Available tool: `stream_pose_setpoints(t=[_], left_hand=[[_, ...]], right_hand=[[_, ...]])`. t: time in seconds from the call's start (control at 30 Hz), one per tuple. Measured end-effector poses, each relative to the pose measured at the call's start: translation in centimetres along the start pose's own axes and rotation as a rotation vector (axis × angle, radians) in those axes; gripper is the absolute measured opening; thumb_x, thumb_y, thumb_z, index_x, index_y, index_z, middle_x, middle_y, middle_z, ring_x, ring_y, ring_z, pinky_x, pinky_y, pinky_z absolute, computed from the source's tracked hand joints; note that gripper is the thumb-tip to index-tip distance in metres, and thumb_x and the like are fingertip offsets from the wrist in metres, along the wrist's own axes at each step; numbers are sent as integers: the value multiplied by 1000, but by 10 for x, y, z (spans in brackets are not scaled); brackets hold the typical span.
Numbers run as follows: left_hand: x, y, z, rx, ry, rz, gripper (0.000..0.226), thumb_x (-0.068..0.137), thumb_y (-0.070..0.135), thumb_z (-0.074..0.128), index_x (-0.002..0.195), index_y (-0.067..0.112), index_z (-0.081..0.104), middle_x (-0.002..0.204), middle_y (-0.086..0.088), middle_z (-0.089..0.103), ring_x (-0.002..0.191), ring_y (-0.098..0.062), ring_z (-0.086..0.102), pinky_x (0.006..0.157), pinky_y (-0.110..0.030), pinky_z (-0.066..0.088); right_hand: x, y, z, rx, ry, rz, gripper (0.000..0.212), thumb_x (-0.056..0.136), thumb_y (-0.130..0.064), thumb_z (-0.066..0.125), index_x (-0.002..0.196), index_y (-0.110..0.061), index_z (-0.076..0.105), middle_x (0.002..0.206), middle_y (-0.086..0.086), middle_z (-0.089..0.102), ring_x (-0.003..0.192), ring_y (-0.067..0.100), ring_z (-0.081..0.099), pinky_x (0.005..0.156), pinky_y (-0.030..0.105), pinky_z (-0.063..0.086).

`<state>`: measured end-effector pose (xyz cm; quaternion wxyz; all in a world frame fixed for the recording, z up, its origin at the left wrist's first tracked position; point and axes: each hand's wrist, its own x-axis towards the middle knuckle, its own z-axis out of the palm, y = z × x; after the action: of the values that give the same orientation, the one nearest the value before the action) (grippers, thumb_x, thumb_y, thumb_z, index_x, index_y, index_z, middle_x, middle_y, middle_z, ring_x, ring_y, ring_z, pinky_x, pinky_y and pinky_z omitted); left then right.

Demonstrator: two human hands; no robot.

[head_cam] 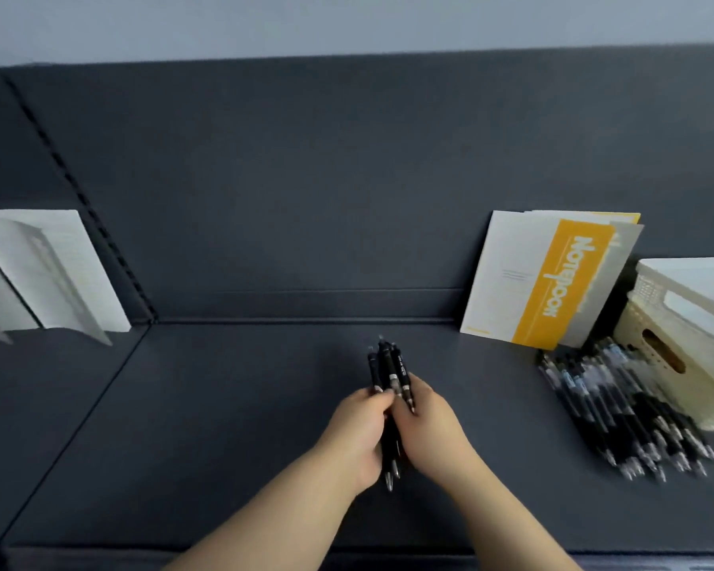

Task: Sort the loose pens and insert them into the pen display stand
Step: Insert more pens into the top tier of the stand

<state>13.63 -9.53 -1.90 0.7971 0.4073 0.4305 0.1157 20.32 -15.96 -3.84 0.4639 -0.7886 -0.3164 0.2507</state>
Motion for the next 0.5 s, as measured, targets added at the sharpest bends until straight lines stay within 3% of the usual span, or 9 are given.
stream_pose_setpoints(t=[0.07, 0.2, 0.27, 0.37, 0.5], left_hand=[[-7, 3, -16, -58, 12, 2, 22, 98, 12, 46, 108, 4, 64, 98, -14, 70, 89, -26, 66, 72, -35, 52], [-22, 17, -58, -159, 10, 38, 26, 97, 16, 49, 113, 3, 65, 102, -15, 71, 94, -28, 68, 78, -38, 52], [-32, 23, -80, -200, -10, 94, 24, 97, 16, 49, 112, 7, 65, 97, -12, 72, 87, -26, 69, 75, -37, 53], [-50, 28, -117, -208, 0, 195, 23, 96, 18, 50, 115, 12, 62, 97, -8, 73, 87, -22, 70, 72, -36, 54], [-78, 33, -178, -206, 84, 299, 24, 96, 18, 51, 118, 19, 60, 106, -6, 72, 96, -21, 69, 70, -33, 54]], right_hand=[[-4, -8, 12, 92, -28, -50, 16, 95, -19, 44, 86, -21, 56, 76, -6, 63, 61, -3, 56, 51, 9, 39], [-6, -25, 48, 83, -66, -154, 15, 95, -24, 44, 84, -28, 54, 91, 4, 60, 76, 8, 57, 62, 14, 38], [-10, -38, 67, 21, -92, -214, 12, 96, -24, 44, 96, -27, 56, 104, -1, 53, 97, 10, 50, 78, 18, 37], [-18, -58, 99, -150, -116, -289, 27, 97, -29, 40, 119, -21, 54, 131, -5, 38, 125, 12, 26, 101, 21, 25], [-39, -93, 154, -196, -219, -427, 39, 97, -25, 31, 132, -24, 48, 144, -6, 32, 133, 9, 15, 111, 21, 15]])
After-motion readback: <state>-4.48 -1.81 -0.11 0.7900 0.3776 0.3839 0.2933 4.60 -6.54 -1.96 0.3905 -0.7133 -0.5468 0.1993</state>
